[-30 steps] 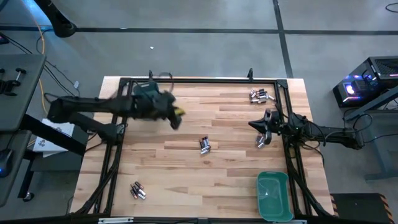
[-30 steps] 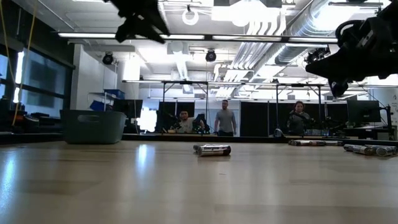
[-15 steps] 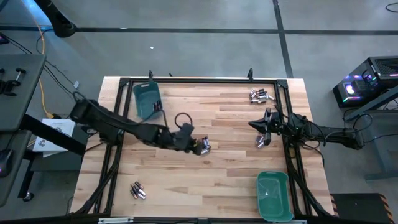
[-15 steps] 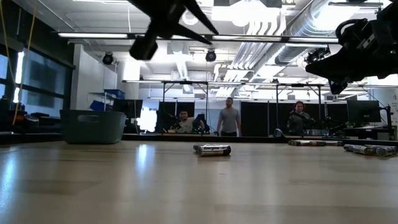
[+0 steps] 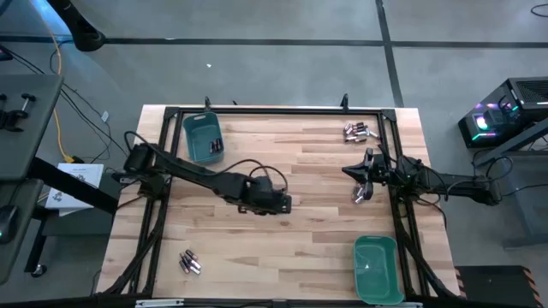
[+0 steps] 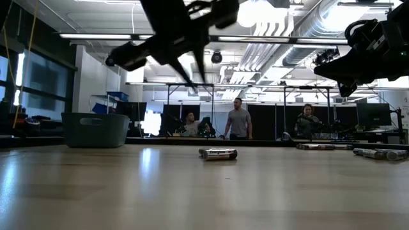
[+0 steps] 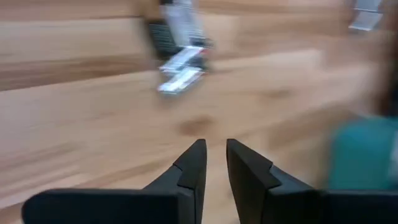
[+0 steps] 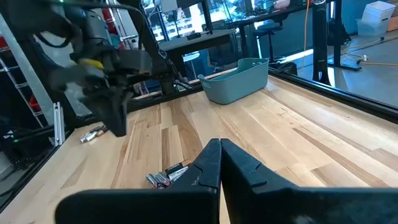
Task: Sort batteries
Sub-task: Put the black battery into the blue bin
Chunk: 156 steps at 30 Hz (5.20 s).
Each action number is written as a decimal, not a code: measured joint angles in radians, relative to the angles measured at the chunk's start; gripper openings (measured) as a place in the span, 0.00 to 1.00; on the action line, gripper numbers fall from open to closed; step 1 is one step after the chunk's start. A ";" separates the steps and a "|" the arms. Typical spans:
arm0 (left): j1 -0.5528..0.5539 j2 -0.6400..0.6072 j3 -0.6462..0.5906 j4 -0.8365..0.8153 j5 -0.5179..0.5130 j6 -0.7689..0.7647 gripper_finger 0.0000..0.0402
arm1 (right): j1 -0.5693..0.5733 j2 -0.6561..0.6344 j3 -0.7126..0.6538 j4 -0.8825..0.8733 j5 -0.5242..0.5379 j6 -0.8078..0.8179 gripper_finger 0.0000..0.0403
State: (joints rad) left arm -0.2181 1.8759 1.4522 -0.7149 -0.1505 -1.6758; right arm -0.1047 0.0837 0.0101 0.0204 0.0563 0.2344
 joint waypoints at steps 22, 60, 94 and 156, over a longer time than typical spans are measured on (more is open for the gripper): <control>0.197 0.214 0.048 -0.026 0.083 0.118 0.47 | 0.000 0.002 0.000 0.000 0.000 0.000 0.00; 0.191 -0.009 0.159 -0.294 -0.160 0.320 0.07 | 0.000 0.002 0.000 0.000 0.000 0.000 0.00; 0.934 -0.273 -0.391 -0.409 -0.081 1.029 0.08 | 0.000 0.001 0.000 0.000 0.001 0.131 0.00; 0.619 -0.541 0.082 -0.248 -0.198 1.132 0.47 | 0.000 0.112 0.302 -0.113 0.211 0.643 0.00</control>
State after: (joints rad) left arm 0.4007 1.3350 1.5341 -0.9628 -0.3482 -0.5440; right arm -0.1043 0.1961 0.3124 -0.0923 0.2670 0.8779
